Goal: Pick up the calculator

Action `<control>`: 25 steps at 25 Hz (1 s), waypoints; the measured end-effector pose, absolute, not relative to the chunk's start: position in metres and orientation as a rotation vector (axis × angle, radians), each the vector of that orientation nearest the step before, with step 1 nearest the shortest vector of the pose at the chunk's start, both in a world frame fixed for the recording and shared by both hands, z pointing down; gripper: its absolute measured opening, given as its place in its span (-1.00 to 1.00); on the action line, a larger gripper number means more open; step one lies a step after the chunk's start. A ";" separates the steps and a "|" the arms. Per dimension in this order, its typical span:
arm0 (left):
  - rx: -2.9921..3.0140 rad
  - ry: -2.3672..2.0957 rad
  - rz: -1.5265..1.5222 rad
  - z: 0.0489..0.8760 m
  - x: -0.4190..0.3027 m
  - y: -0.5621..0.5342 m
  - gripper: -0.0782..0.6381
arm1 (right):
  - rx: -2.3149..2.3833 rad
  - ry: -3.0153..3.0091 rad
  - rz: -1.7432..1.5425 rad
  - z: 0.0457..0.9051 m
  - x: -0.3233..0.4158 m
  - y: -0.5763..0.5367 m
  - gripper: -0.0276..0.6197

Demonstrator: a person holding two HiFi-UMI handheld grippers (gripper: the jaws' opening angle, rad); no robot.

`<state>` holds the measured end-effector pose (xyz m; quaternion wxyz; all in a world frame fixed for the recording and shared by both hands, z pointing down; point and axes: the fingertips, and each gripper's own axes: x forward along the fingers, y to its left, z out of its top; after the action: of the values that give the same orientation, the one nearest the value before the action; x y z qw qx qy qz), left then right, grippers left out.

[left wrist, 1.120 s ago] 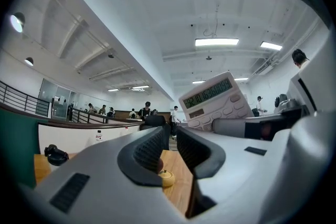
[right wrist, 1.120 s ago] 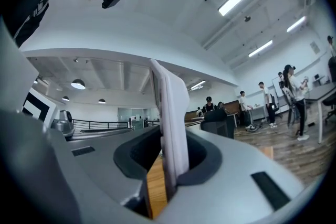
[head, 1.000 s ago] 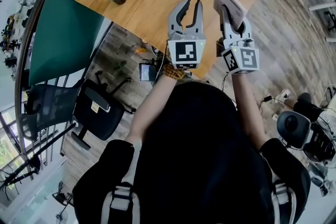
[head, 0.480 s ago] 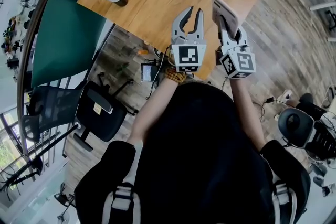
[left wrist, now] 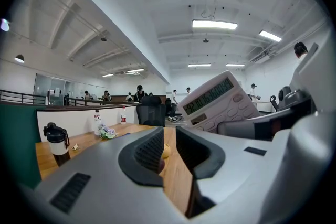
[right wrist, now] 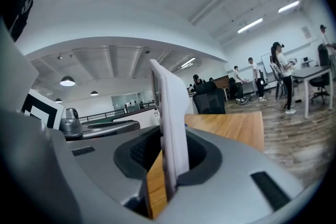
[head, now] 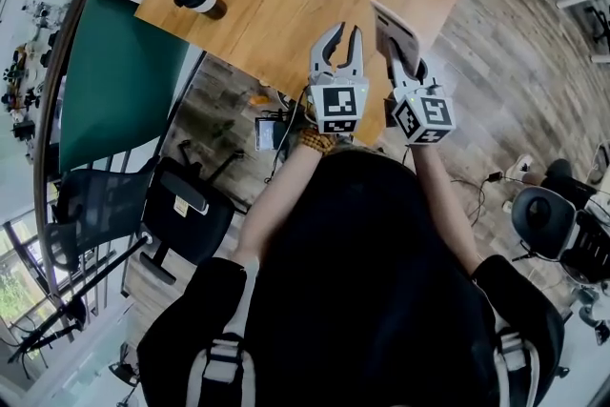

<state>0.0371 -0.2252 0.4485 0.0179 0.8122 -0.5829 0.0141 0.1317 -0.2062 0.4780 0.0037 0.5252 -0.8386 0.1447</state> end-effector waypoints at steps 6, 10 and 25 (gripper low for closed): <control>2.534 -1.766 0.082 0.462 0.042 -0.222 -0.55 | 1.662 -2.591 0.522 0.492 0.136 -0.203 -0.64; 2.537 -1.732 0.119 0.476 0.048 -0.220 -0.56 | 1.665 -2.569 0.566 0.503 0.140 -0.205 -0.64; 2.491 -1.696 0.164 0.500 0.052 -0.226 -0.59 | 1.583 -2.578 0.624 0.521 0.135 -0.210 -0.64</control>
<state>0.0520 -0.2263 0.5000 0.0617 0.8239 -0.5608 0.0543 0.1355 -0.2096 0.5205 0.0266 0.5122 -0.8344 0.2019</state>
